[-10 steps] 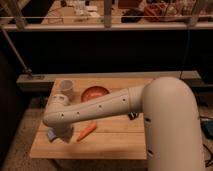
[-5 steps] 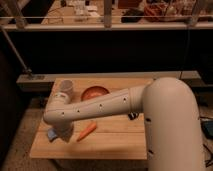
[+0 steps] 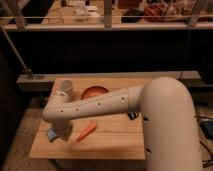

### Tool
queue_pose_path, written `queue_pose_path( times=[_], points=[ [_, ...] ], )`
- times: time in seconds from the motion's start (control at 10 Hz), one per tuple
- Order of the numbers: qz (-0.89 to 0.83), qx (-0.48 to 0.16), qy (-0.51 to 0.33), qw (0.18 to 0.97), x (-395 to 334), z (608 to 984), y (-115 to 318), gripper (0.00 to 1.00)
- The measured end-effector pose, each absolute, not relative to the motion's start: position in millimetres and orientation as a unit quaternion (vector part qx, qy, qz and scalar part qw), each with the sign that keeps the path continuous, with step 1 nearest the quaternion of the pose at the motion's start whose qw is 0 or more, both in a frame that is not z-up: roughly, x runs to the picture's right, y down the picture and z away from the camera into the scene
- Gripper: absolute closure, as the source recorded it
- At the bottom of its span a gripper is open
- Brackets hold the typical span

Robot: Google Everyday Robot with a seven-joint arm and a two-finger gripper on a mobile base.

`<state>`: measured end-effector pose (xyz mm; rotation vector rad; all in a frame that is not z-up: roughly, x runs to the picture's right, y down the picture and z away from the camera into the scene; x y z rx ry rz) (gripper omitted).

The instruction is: Place the pepper on the white sponge

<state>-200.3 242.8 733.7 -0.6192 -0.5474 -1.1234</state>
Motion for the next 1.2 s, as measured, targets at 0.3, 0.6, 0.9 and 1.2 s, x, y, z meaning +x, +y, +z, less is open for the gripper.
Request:
queue_pose_path(
  times=[0.3, 0.6, 0.9, 1.2],
  points=[
    [-0.522, -0.284, -0.257, 0.762, -205.2, 735.2, 240.5, 0.95],
    [-0.527, -0.284, -0.260, 0.758, -208.3, 737.9, 237.7, 0.95],
    [-0.528, -0.283, -0.262, 0.756, -208.0, 739.6, 235.2, 0.85],
    [-0.532, -0.281, -0.264, 0.754, -211.0, 740.6, 233.1, 0.74]
  ],
)
